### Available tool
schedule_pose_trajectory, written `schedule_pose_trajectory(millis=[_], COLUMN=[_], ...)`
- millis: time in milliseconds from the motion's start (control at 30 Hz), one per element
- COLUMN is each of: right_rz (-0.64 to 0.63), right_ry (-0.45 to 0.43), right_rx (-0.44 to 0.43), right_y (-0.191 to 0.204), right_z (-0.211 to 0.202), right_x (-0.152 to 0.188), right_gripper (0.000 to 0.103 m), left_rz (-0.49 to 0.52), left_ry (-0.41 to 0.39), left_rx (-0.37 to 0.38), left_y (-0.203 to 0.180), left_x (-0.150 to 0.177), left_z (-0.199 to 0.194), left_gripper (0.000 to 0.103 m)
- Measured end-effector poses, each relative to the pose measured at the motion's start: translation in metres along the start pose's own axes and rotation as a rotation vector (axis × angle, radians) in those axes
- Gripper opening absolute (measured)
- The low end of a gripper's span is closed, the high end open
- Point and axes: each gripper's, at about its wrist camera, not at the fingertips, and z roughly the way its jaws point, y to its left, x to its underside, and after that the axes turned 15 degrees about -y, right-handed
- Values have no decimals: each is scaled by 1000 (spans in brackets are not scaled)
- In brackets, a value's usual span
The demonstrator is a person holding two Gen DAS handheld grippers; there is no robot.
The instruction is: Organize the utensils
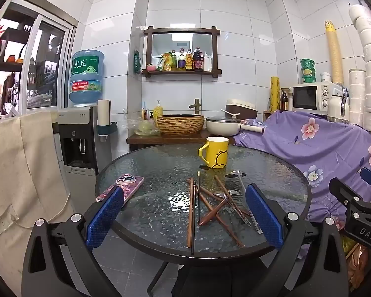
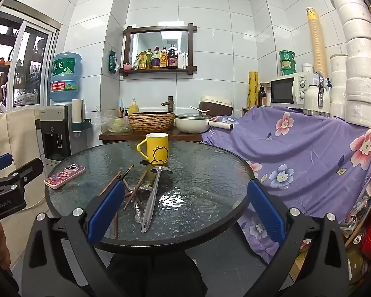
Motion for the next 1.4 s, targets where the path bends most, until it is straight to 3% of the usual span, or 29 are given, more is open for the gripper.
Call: schedule_pose_trajectory(millis=[1400], right_rz=[8], right_ry=[9], right_rx=[-14], right_y=[-1], right_z=[0], right_x=[2], right_gripper=[98], left_rz=[6], left_ry=[11], left_rx=[-19], left_y=[1], left_x=[5], left_z=[3], left_gripper=[97])
